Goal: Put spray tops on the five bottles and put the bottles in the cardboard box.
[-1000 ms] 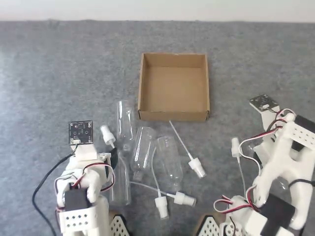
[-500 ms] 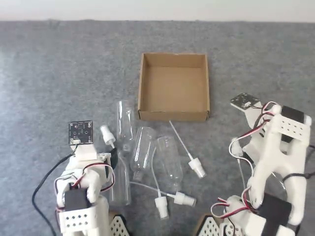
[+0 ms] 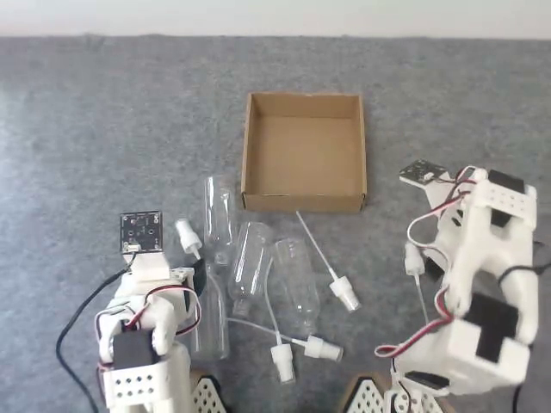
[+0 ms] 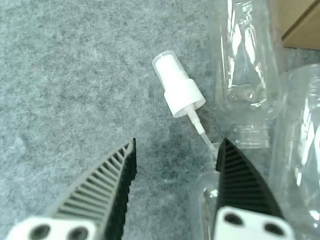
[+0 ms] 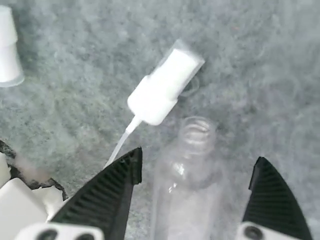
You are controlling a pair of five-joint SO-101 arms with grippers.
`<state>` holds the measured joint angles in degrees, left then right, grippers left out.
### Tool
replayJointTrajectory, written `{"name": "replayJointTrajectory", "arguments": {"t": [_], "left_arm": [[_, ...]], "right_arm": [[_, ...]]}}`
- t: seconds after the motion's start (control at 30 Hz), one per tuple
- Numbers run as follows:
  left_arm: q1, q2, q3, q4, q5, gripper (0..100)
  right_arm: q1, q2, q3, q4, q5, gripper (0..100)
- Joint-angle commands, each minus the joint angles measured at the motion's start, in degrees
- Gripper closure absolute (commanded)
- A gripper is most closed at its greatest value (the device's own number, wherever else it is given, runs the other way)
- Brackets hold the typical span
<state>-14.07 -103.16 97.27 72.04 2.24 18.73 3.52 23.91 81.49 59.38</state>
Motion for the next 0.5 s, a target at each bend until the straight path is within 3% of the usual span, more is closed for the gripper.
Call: {"name": "replayJointTrajectory", "arguments": {"t": [0.0, 0.23, 0.47], "left_arm": [[-0.3, -1.3, -0.7, 0.3, 0.0, 75], [-0.3, -1.3, -0.7, 0.3, 0.0, 75], [-0.3, -1.3, -0.7, 0.3, 0.0, 75]], "right_arm": [[1.0, 1.6, -4.7, -0.1, 0.8, 69.0], [1.0, 4.3, -6.4, 0.1, 2.1, 84.0], [2.6, 0.2, -9.6, 8.0, 4.2, 87.8]]}}
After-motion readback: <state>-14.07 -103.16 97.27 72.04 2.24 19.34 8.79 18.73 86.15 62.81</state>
